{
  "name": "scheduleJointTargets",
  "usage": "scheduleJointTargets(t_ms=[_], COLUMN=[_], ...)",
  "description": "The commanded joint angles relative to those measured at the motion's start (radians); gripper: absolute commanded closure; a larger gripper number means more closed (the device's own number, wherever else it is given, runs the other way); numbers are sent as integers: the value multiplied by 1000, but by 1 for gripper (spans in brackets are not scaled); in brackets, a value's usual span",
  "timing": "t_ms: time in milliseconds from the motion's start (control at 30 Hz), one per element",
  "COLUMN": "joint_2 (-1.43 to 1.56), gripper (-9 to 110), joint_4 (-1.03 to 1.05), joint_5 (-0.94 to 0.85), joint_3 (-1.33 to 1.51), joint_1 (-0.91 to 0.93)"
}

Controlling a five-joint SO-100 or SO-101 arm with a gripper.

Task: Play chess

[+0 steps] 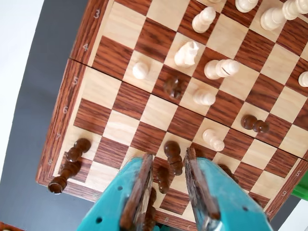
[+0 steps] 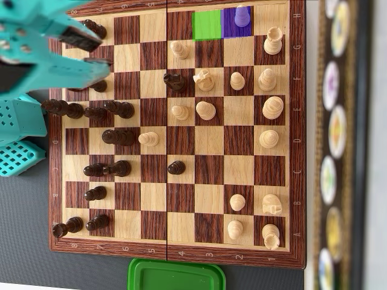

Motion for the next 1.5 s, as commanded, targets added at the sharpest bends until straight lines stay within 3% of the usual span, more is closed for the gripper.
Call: scheduleJointTargets(t_ms=[0,300,567,1467], joint_2=[-132,-385,-492,-989], gripper=[90,90,90,90], joint_4=[3,87,77,-15], joint_5=[12,295,425,439], joint_3=[-130,-376,-500,-885], joint_1=[-2,-61,-94,-109])
